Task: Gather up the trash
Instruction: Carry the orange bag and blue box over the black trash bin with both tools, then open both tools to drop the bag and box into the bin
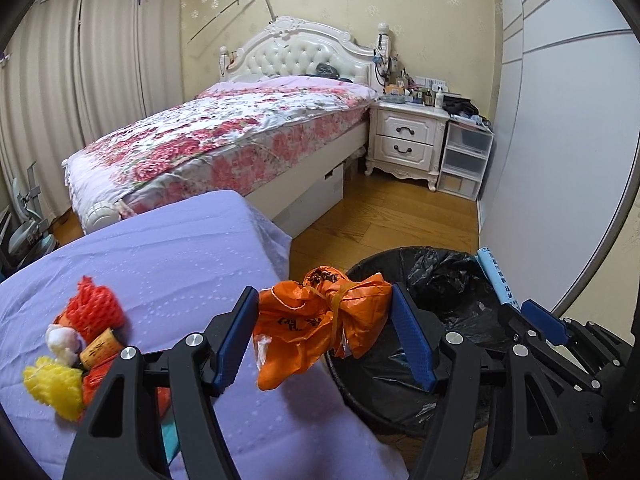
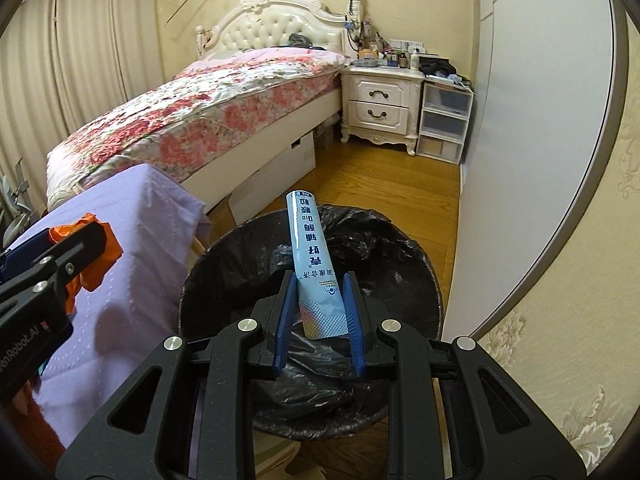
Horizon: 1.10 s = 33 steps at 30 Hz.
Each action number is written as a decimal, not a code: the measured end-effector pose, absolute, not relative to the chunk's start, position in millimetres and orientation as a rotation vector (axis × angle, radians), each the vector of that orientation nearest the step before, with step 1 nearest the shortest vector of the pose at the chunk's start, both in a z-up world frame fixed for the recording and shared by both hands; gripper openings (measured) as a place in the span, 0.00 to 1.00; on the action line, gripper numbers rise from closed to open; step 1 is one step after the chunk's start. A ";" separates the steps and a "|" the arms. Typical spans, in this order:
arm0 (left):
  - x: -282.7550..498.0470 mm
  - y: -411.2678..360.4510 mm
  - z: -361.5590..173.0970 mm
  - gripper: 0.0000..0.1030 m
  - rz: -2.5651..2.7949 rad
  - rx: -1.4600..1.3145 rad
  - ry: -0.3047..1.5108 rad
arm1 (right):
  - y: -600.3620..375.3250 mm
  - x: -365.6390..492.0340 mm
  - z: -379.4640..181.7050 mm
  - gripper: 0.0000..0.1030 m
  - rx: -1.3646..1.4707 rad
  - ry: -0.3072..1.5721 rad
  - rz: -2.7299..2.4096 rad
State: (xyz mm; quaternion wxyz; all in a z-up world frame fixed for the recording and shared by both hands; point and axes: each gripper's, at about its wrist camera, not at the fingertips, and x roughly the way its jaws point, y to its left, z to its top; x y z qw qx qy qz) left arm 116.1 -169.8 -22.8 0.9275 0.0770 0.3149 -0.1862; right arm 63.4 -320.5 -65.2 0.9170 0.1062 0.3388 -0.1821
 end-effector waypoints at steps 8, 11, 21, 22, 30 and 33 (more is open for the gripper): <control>132.0 -193.5 -38.4 0.64 -0.396 0.210 0.668 | -336.3 78.5 -77.0 0.23 0.254 0.712 -0.405; 134.0 -199.8 -40.6 0.66 -0.398 0.228 0.665 | -342.8 79.0 -80.2 0.23 0.266 0.717 -0.413; 134.3 -201.1 -44.7 0.80 -0.389 0.226 0.678 | -349.7 79.5 -84.6 0.33 0.286 0.716 -0.434; 134.2 -200.3 -44.3 0.81 -0.387 0.223 0.678 | -349.8 78.9 -84.3 0.33 0.286 0.716 -0.434; 126.3 -182.2 -38.0 0.81 -0.362 0.206 0.680 | -342.3 70.5 -79.8 0.40 0.273 0.716 -0.429; 120.5 -167.6 -35.2 0.81 -0.338 0.204 0.673 | -334.1 66.4 -78.7 0.42 0.268 0.721 -0.414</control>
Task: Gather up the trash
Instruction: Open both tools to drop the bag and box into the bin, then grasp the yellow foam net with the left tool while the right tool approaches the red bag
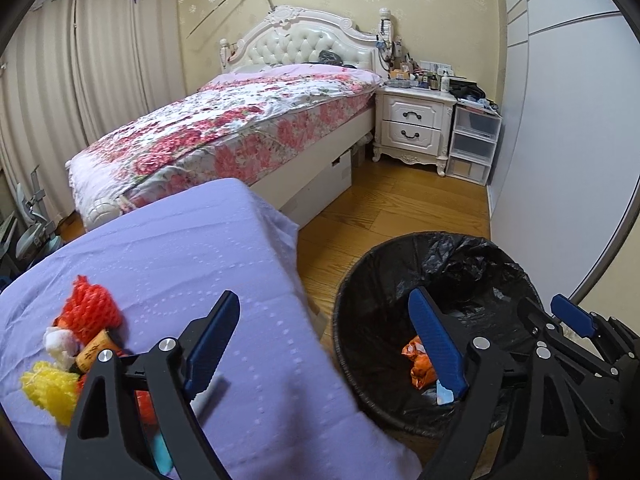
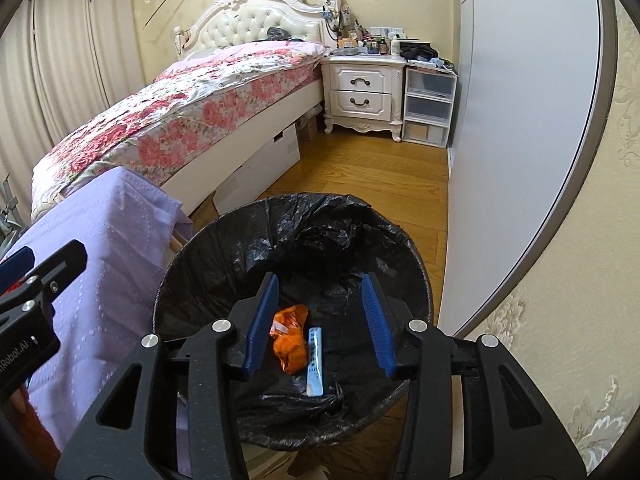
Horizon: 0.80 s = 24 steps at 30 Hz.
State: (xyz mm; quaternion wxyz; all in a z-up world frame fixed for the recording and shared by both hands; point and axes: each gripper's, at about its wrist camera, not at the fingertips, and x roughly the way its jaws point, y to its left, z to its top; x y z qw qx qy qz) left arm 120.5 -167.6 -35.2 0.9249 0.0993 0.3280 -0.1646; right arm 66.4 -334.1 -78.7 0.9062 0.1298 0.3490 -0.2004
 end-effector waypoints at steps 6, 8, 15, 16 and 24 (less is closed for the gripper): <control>106.2 -128.0 -31.9 0.81 -0.265 0.184 0.677 | -309.8 55.4 -77.2 0.47 0.257 0.734 -0.367; 101.5 -115.0 -31.5 0.81 -0.243 0.177 0.678 | -299.4 51.1 -75.2 0.48 0.246 0.735 -0.347; 77.6 -63.8 -27.7 0.81 -0.151 0.144 0.677 | -261.5 39.4 -63.9 0.49 0.211 0.721 -0.268; 75.2 -57.1 -26.6 0.81 -0.138 0.140 0.675 | -255.2 38.7 -61.3 0.49 0.204 0.717 -0.256; 65.1 4.0 -21.5 0.81 -0.020 0.076 0.668 | -212.2 40.5 -49.4 0.49 0.163 0.709 -0.157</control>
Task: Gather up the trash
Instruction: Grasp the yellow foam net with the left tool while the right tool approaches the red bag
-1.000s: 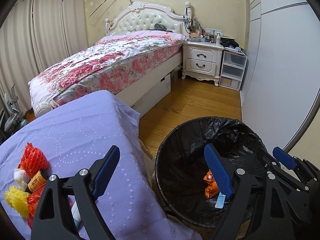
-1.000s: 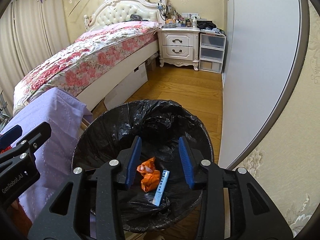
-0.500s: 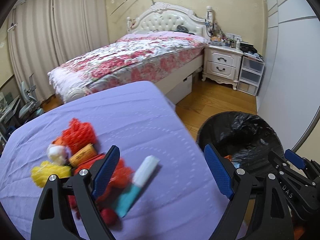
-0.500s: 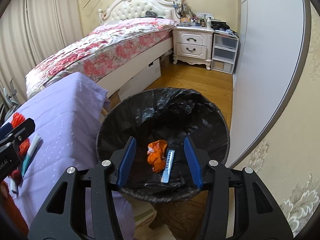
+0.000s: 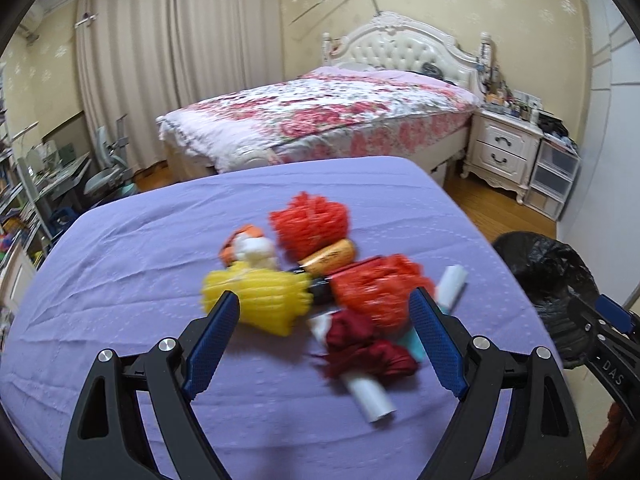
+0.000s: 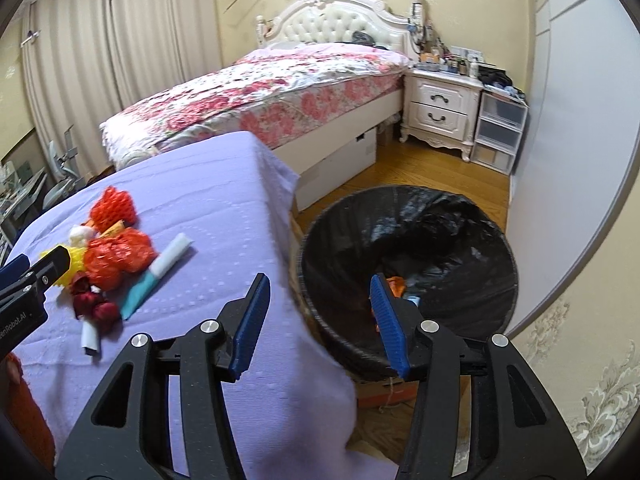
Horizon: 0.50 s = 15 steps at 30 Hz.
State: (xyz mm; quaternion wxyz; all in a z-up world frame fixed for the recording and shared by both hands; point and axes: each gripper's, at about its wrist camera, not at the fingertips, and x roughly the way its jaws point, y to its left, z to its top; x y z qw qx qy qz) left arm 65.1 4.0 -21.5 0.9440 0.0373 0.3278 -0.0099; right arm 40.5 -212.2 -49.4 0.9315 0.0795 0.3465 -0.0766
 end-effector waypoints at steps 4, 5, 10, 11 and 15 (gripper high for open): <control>64.3 31.5 -27.3 0.81 0.038 0.048 0.686 | -188.6 43.2 -49.1 0.50 0.138 0.714 -0.114; 64.4 36.6 -28.3 0.81 0.048 0.044 0.691 | -182.5 44.2 -49.0 0.54 0.133 0.715 -0.105; 64.6 58.3 -32.8 0.81 0.086 0.020 0.705 | -159.4 48.3 -50.9 0.55 0.104 0.725 -0.069; 64.5 61.1 -33.0 0.81 0.087 0.017 0.705 | -156.4 49.4 -51.2 0.55 0.101 0.726 -0.064; 66.2 66.1 -34.5 0.81 0.072 0.006 0.709 | -148.2 52.6 -51.6 0.56 0.090 0.730 -0.057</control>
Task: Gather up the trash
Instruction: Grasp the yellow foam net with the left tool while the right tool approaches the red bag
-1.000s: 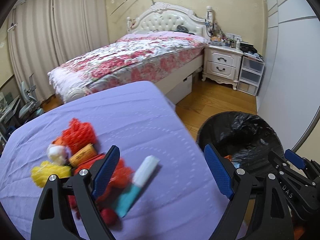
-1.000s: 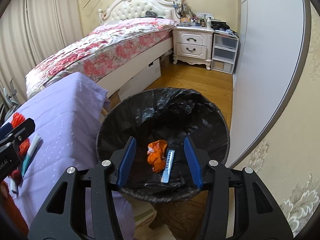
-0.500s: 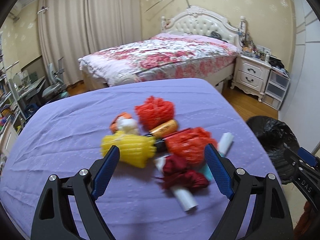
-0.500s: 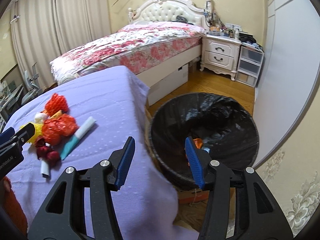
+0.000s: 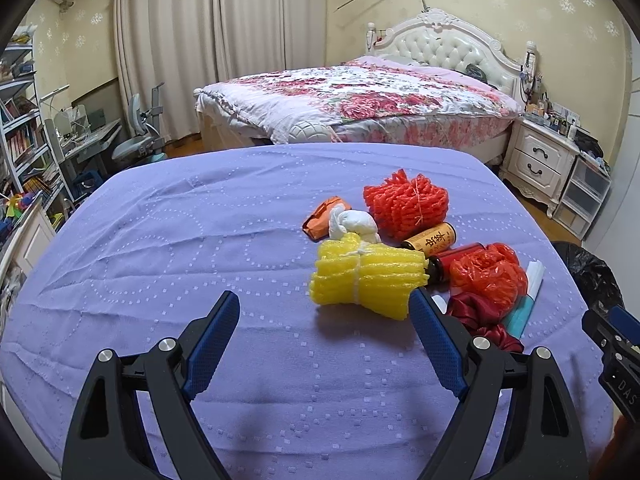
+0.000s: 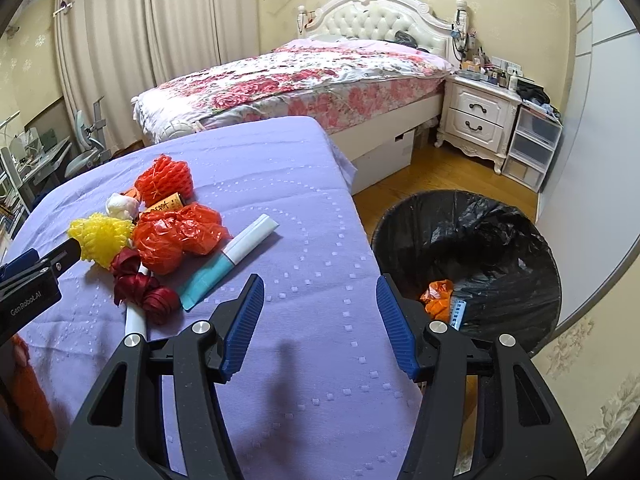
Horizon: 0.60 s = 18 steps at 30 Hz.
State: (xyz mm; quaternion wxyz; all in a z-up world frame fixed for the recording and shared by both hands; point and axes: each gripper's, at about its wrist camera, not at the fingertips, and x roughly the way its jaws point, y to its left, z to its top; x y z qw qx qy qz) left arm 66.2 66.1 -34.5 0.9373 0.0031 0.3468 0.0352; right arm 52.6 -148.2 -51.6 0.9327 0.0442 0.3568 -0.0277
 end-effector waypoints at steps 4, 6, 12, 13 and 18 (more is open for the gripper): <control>72.2 64.9 -36.0 0.81 0.046 0.014 0.707 | -149.4 58.0 -53.7 0.56 0.096 0.740 -0.060; 76.7 62.0 -35.3 0.81 0.035 0.018 0.708 | -152.5 61.0 -54.8 0.56 0.100 0.744 -0.062; 96.6 56.7 -41.5 0.82 0.031 0.048 0.731 | -156.7 67.0 -56.6 0.56 0.112 0.755 -0.059; 98.8 56.9 -42.5 0.82 0.028 0.048 0.739 | -156.3 67.7 -56.7 0.56 0.110 0.756 -0.058; 107.6 61.9 -51.9 0.82 -0.003 0.033 0.794 | -151.7 71.3 -56.6 0.56 0.105 0.757 -0.048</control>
